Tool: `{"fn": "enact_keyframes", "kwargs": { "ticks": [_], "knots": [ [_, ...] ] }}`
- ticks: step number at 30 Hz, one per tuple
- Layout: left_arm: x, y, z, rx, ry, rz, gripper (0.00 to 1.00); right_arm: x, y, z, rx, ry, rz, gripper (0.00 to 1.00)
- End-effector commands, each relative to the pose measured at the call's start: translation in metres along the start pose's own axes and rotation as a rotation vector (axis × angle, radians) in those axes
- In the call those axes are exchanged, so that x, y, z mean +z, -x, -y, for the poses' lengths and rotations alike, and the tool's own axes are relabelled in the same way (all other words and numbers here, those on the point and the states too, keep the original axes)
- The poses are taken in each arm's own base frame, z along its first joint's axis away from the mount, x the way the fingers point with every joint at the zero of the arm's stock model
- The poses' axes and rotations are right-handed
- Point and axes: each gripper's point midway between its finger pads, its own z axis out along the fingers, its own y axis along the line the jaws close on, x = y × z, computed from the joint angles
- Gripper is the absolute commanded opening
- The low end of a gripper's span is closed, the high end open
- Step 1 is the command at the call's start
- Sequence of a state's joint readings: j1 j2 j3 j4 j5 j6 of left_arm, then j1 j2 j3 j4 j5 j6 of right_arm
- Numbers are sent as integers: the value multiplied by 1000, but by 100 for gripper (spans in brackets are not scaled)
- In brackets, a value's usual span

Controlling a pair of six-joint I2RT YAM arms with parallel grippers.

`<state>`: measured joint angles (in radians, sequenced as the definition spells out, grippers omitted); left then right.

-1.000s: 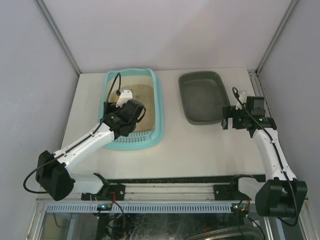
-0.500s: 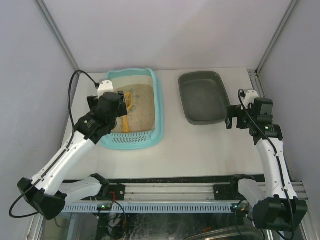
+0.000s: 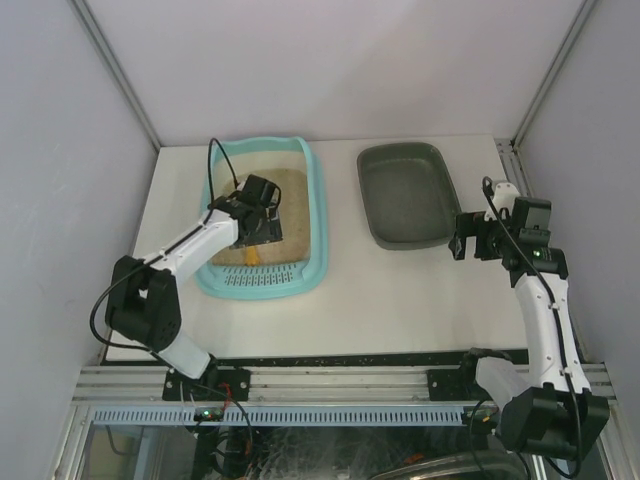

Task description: Clean the litter box

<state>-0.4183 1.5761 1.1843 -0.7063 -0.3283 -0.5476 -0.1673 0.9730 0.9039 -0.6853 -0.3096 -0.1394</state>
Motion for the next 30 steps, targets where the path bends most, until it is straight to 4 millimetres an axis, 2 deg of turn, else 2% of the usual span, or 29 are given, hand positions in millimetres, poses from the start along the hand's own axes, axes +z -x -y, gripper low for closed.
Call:
{"fn": "enact_keyframes", "kwargs": {
  "ticks": [1, 5, 10, 16, 20, 28, 30],
  "knots": [
    [2, 28, 7, -57, 23, 78, 85, 0, 7, -11, -46, 45, 17, 100],
    [12, 36, 0, -19, 101, 89, 87, 2, 6, -11, -61, 24, 5, 100],
    [40, 28, -10, -16, 162, 72, 86, -1, 7, -14, -65, 40, 16, 100],
    [54, 30, -14, -30, 179, 88, 85, 1, 5, -15, -63, 52, 4, 100],
    [66, 29, -23, -61, 182, 85, 80, 4, 4, -17, -76, 50, -4, 100],
    [88, 23, -18, -74, 164, 70, 76, 9, 4, -21, -97, 46, -15, 100],
    [93, 19, -15, -75, 153, 65, 69, 9, 3, -21, -96, 46, -17, 100]
  ]
}}
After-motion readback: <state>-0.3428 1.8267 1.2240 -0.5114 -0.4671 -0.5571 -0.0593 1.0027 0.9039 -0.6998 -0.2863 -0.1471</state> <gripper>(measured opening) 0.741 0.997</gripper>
